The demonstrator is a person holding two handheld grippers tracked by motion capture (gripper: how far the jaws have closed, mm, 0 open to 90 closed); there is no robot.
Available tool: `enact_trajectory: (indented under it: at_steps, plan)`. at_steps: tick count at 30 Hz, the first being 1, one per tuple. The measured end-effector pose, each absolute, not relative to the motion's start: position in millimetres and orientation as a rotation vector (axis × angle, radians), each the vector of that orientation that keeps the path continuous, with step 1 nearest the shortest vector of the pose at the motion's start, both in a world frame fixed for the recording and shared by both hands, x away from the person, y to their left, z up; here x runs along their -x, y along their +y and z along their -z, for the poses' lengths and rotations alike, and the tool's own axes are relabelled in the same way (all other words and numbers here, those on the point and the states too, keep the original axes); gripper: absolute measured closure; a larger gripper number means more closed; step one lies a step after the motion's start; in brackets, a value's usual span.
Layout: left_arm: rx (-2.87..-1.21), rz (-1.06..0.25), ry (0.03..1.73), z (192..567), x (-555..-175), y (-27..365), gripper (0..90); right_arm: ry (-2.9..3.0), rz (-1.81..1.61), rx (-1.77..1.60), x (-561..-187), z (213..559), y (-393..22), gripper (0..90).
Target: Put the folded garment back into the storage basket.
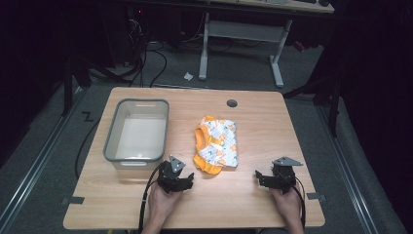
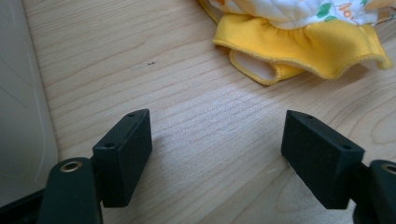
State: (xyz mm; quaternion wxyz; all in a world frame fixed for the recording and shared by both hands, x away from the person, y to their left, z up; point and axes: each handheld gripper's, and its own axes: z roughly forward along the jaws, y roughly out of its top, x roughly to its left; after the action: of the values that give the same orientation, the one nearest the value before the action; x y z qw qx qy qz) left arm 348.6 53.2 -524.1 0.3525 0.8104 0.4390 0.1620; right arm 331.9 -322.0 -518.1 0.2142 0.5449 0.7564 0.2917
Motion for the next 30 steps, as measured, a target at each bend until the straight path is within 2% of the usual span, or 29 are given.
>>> enact_trajectory:
  at_steps: [20, 30]
  plan:
    - [-2.03, -0.394, 1.076, 501.7, -345.8, 45.1, 25.7, 2.098, -0.809, -1.51, -331.9, 518.2, -321.9, 16.4]
    - [-2.018, -0.338, 1.048, 491.0, -354.7, 34.9, 25.7, 2.098, -0.809, -1.51, -331.9, 518.2, -321.9, 16.5]
